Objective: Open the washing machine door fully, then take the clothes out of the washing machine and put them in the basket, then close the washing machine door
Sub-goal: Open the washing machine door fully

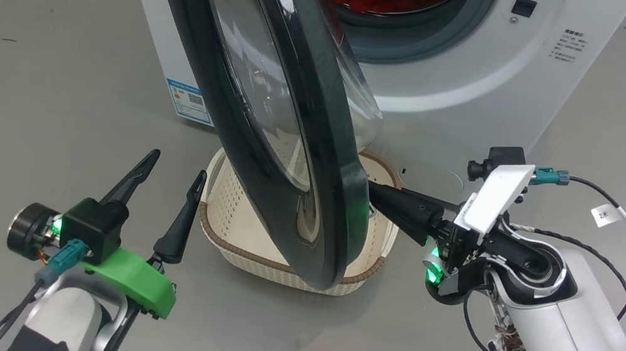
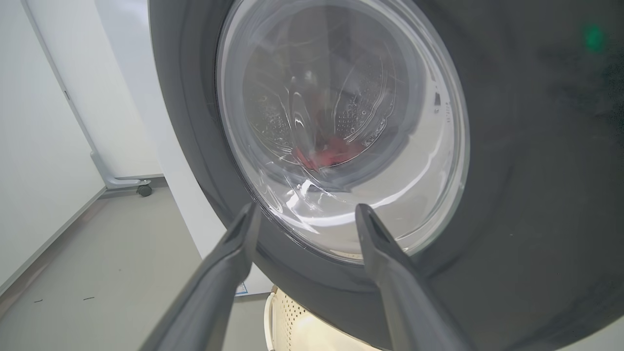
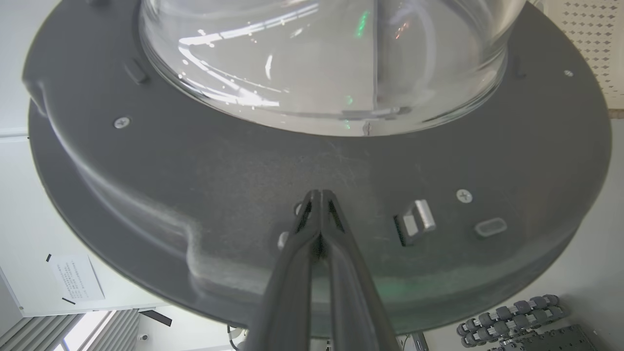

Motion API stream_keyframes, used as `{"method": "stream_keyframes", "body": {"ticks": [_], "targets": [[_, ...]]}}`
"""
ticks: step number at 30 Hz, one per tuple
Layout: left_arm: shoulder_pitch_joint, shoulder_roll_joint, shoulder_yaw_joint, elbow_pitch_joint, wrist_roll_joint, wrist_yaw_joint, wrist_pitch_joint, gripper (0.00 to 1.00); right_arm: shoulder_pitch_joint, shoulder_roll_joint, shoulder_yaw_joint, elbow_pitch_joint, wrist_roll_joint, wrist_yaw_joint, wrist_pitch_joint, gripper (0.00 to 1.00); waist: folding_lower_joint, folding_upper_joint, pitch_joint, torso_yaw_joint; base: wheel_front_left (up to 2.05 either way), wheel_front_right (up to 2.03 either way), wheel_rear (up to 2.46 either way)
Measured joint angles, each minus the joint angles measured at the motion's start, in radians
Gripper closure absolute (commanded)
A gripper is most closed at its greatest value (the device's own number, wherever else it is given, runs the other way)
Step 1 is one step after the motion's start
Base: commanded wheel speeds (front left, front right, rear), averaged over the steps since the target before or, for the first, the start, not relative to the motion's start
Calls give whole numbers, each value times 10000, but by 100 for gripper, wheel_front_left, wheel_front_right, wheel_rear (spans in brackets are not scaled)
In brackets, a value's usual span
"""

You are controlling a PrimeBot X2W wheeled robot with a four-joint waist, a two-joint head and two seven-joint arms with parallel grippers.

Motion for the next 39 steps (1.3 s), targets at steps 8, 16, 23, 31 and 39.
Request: {"method": "stream_keyframes", "body": {"ticks": [8, 16, 23, 31, 39], "targets": [[198, -6, -2, 48, 0, -44, -2, 0, 160, -2, 725, -414, 359, 0, -263, 100, 0, 0, -124, 359, 0, 0, 0], [265, -33, 42, 82, -6, -44, -2, 0, 332, 4, 1423, -694, 566, 0, -560, 100, 0, 0, -198, 668, 0, 0, 0], [506, -59, 234, 65, -38, -21, -2, 0, 347, 8, 1988, -853, 677, 0, -826, 100, 0, 0, -236, 807, 0, 0, 0], [596, -71, 247, 36, -48, 15, 0, 0, 347, 0, 2313, -949, 686, 0, -1147, 100, 0, 0, -218, 904, 0, 0, 0], [625, -79, 282, -35, -50, 19, -2, 0, 347, 8, 2266, -1074, 861, 0, -1607, 100, 0, 0, -185, 951, 0, 0, 0]]}}
